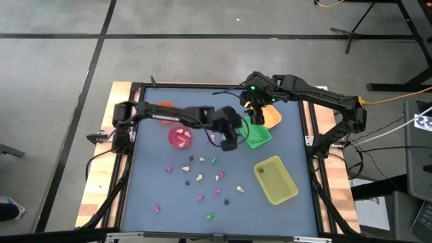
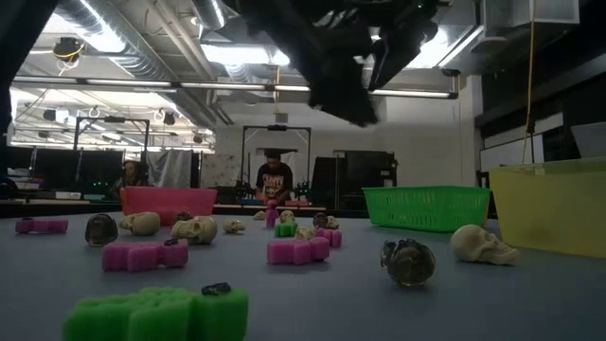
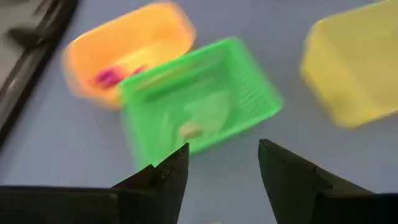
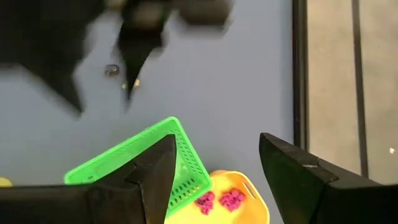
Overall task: Sort Halloween decoration
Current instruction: Put the white skull toy into the green bin
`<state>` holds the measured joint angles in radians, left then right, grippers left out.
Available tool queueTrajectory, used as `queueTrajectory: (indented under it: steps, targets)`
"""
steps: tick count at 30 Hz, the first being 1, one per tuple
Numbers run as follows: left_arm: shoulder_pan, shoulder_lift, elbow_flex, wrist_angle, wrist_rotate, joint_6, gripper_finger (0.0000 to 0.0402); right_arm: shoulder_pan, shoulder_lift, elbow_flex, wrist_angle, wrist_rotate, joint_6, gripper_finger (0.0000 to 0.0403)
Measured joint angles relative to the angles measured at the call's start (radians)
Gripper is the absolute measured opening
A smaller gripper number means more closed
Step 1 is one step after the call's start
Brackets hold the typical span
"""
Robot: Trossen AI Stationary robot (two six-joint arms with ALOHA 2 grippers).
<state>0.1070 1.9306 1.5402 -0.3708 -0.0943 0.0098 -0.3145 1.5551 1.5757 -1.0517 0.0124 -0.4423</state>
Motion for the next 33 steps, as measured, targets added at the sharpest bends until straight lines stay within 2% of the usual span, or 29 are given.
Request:
queueTrajectory:
  steps: [6,15,22,27,33]
  targets:
    - [0.075,-0.062,0.000,-0.220,-0.062,0.000,0.0176,0.000,0.000,0.000,-0.008,0.029,0.000,0.0230]
    - [0.222,-0.061,0.000,-0.417,-0.073,-0.044,0.0176,0.000,0.000,0.000,-0.024,0.032,0.001,0.0230]
    - [0.325,-0.060,-0.014,-0.406,-0.047,-0.062,0.0176,0.000,0.000,0.000,-0.025,0.031,0.000,0.0230]
    - [0.370,-0.059,-0.101,-0.356,-0.041,-0.062,0.0176,0.000,0.000,0.000,-0.025,0.030,0.000,0.0230]
    - [0.400,-0.059,-0.232,-0.206,-0.018,-0.063,0.0176,0.000,0.000,0.000,-0.025,0.030,0.000,0.0230]
